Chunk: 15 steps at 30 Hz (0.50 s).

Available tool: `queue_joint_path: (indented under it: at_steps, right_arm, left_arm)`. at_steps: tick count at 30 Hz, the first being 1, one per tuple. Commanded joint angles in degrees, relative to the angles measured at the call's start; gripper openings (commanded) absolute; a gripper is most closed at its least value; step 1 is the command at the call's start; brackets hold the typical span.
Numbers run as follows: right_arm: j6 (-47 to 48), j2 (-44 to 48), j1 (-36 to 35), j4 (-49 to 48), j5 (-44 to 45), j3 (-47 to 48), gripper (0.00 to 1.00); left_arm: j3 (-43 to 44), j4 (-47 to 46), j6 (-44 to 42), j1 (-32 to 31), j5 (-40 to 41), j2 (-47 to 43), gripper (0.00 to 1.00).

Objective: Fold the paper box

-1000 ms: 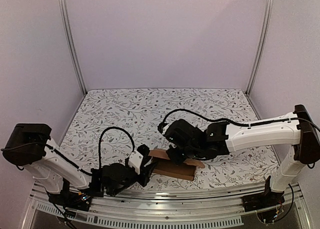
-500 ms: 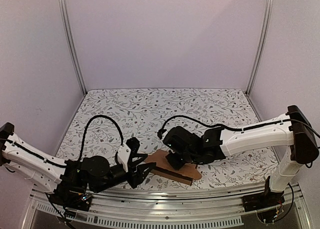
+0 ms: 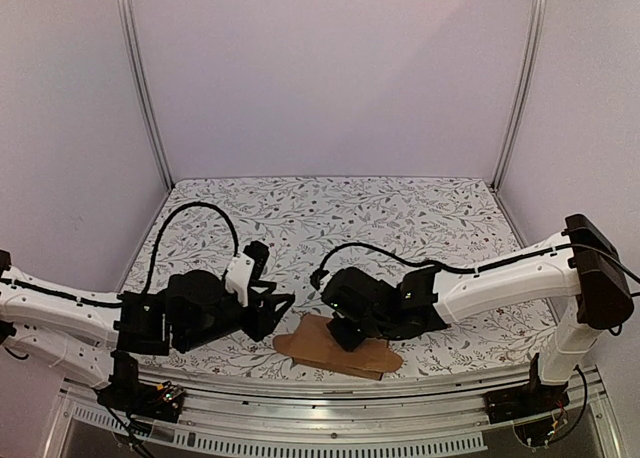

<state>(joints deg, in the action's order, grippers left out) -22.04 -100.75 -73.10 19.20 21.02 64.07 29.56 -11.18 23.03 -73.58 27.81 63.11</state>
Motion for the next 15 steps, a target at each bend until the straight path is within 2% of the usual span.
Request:
queue_joint_path:
  at_steps: [1, 8, 15]
  right_arm:
    - [-1.0, -1.5, -0.5, 1.1, 0.2, -1.3, 0.00]
    - [-1.7, -2.0, -0.9, 1.4, 0.5, -1.6, 0.00]
    - [-2.0, -1.9, -1.1, 1.7, 1.7, -0.8, 0.00]
  left_arm:
    - [0.9, 4.3, 3.8, 3.9, -8.6, 1.7, 0.47]
    - [-0.1, 2.9, 8.7, 8.0, -20.6, 5.6, 0.48]
    - [2.7, 2.8, 8.2, 8.4, -25.9, 12.9, 0.48]
